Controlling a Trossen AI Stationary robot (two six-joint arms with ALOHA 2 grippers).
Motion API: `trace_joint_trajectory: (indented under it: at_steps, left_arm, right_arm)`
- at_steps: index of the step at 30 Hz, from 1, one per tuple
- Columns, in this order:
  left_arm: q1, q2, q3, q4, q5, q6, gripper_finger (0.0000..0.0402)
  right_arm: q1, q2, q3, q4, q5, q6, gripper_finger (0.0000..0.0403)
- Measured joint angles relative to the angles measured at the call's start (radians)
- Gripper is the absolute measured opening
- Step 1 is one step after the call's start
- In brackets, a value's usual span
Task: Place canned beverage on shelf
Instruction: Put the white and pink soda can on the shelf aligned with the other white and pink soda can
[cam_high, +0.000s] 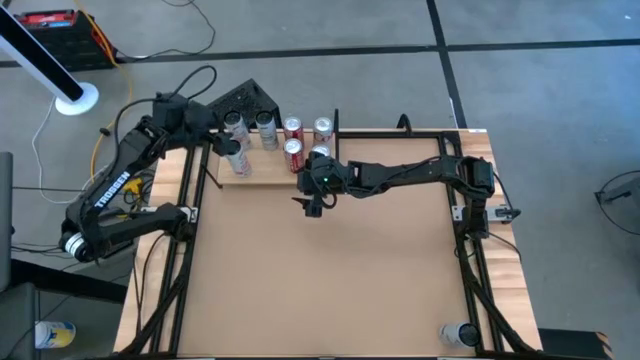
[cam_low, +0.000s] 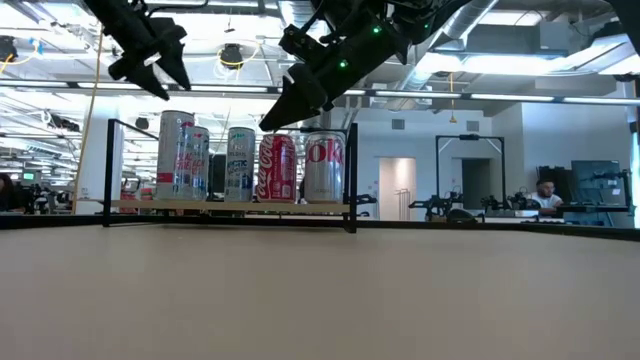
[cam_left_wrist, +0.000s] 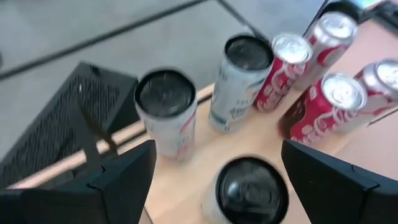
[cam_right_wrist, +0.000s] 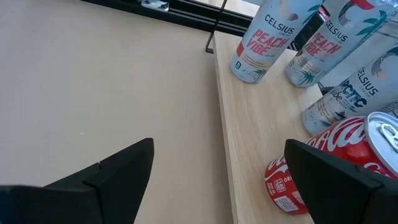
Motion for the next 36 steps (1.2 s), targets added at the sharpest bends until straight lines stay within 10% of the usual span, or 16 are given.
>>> trace_joint_trajectory:
  at_steps: [36]
  left_arm:
    - [-0.148,0.073,-0.04,-0.06,-0.072,-0.097,0.0332]
  right_arm:
    - [0.003,0.0,0.0,-0.019,-0.013,0.003,0.0384]
